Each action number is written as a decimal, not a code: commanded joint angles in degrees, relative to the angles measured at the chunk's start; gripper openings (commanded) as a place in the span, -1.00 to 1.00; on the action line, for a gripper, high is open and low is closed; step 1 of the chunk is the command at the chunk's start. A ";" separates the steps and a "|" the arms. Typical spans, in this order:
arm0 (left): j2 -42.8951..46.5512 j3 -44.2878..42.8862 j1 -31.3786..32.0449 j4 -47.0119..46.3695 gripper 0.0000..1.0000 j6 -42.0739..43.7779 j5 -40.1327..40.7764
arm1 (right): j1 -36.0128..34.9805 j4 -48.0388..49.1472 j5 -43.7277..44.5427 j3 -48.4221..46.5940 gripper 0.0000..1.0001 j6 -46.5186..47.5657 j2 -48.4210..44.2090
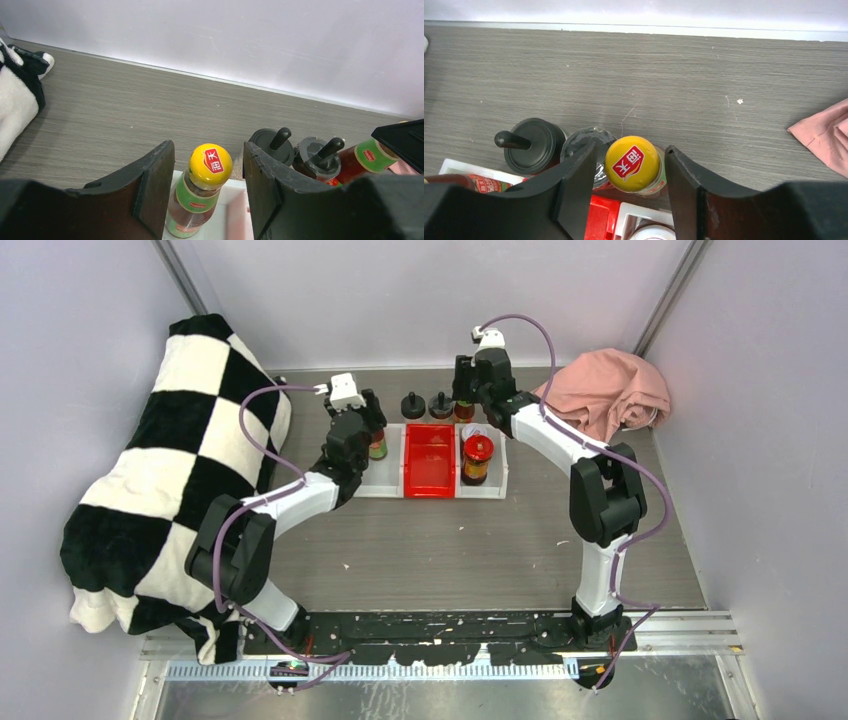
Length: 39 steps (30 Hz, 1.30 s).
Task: Organize the condiment bottles
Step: Pick up the bottle from the center of the board.
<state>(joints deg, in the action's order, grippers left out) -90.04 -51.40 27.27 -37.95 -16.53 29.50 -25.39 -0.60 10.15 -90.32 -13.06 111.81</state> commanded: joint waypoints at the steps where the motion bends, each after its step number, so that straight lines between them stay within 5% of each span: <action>1: 3.18 0.84 0.16 -4.98 0.07 -0.98 1.57 | -0.04 1.04 1.67 -3.11 0.01 0.89 0.14; 10: 4.18 1.95 0.16 -5.64 0.07 -1.45 2.22 | -0.10 1.04 3.06 -3.55 -0.96 2.15 0.41; 39: 6.98 2.99 0.55 -5.84 0.05 -1.48 4.17 | 0.07 1.04 9.61 -7.52 -0.99 9.82 -2.73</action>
<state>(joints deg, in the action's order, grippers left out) -85.14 -48.64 27.70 -40.47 -17.67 31.92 -25.50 -3.70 17.50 -92.66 -5.87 112.18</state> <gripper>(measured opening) 0.526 0.451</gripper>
